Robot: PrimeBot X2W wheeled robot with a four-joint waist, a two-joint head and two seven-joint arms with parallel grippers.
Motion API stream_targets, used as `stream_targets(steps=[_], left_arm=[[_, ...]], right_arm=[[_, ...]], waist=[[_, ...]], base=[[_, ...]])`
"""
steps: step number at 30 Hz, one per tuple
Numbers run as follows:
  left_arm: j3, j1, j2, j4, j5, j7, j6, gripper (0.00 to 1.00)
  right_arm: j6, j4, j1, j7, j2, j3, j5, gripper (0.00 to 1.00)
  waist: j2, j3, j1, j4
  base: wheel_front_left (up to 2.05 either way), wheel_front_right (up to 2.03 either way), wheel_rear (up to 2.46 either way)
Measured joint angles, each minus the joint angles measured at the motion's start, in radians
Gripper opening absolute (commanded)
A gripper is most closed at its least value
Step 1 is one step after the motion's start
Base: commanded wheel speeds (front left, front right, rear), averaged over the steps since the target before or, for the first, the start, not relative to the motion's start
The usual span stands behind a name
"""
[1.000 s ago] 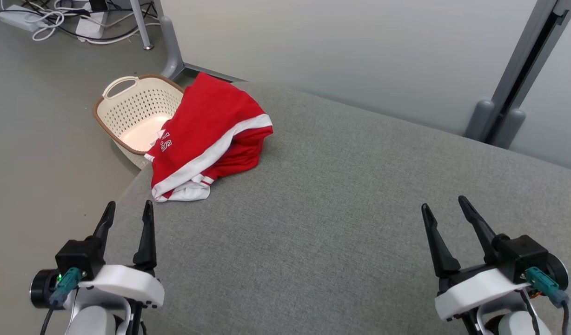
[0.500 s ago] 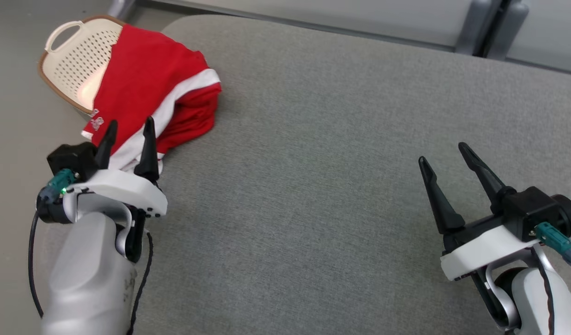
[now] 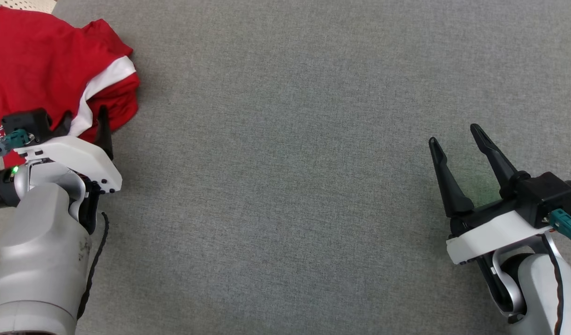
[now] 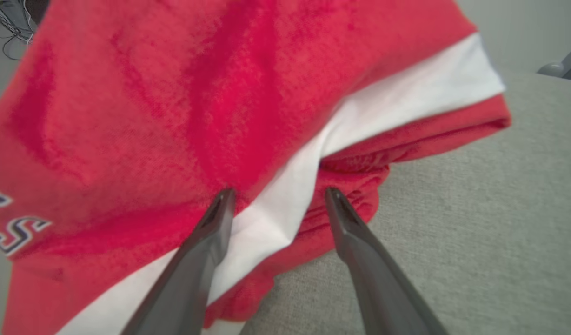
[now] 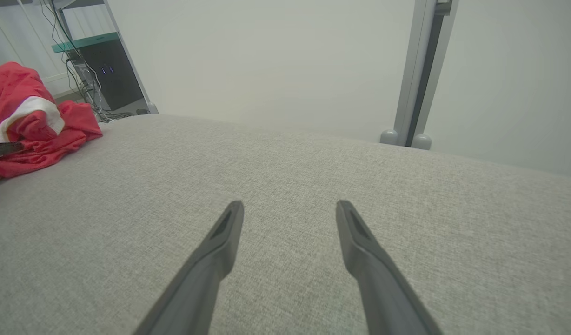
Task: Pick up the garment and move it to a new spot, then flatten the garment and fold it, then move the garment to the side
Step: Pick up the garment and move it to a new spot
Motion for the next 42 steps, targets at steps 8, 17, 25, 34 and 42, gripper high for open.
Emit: stream_targets(steps=[8,17,25,34,42], left_arm=[[0.017,0.001,0.023,-0.148,0.011,-0.038,0.023,0.00],[0.084,0.208,0.009,-0.587,0.066,-0.040,0.052,0.00],[0.073,0.478,-0.051,-0.880,0.105,-0.040,0.047,0.00],[-0.037,0.749,-0.115,-1.096,0.095,0.015,0.060,0.00],[-0.188,0.800,-0.133,-1.144,0.033,0.065,0.056,0.00]], right_arm=[[0.000,0.021,-0.005,-0.013,0.006,-0.006,0.001,1.00],[0.000,0.054,0.022,-0.045,0.032,-0.016,0.009,1.00],[0.000,0.089,0.090,-0.068,0.074,-0.012,0.020,1.00],[0.000,0.076,0.142,-0.075,0.105,-0.010,0.027,1.00],[0.000,0.070,0.141,-0.074,0.119,0.014,0.033,1.00]], waist=[[0.0000,-0.024,0.0000,0.013],[0.0000,-0.129,0.0000,0.020],[0.0000,-0.266,0.0000,-0.003],[0.0000,-0.357,-0.0001,-0.099],[0.0001,-0.364,0.0000,-0.237]], base=[[0.00,0.00,0.00],[0.00,0.00,0.00],[0.00,0.00,0.00],[0.00,0.00,0.00],[0.00,0.00,0.00]])
